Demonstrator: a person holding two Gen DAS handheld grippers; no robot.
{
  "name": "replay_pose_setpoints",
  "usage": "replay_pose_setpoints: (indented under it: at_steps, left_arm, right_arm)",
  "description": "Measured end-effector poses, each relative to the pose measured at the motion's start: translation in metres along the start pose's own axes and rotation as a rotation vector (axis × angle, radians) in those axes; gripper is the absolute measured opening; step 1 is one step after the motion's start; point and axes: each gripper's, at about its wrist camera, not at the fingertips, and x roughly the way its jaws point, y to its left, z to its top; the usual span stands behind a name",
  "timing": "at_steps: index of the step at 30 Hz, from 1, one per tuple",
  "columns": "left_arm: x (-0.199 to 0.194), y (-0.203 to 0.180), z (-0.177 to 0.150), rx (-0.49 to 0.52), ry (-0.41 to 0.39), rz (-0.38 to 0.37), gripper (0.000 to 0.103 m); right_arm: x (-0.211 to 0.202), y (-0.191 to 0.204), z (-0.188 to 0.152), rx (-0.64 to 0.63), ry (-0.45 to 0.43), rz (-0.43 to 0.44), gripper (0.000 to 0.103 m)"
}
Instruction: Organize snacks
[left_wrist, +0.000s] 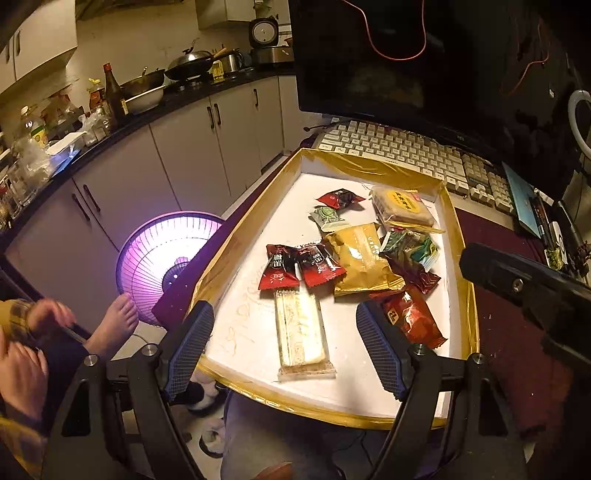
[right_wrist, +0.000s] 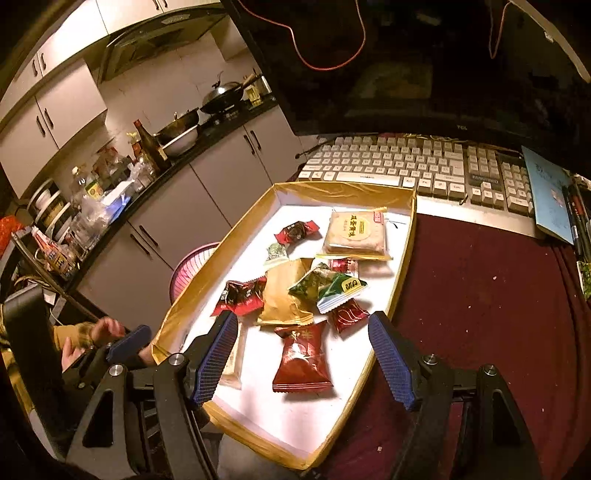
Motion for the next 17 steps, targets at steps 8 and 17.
replay_pose_setpoints:
  at_steps: [8, 17]
  left_arm:
    - [0.004, 0.003, -0.004, -0.015, 0.014, -0.039, 0.08]
    - [0.002, 0.002, 0.0, 0.02, -0.024, -0.019, 0.08]
  right_arm:
    - [0.001, -0.004, -0.017, 0.003, 0.027, -0.036, 0.075]
    - [0.003, -0.001, -0.014, 0.001, 0.002, -0.052, 0.075]
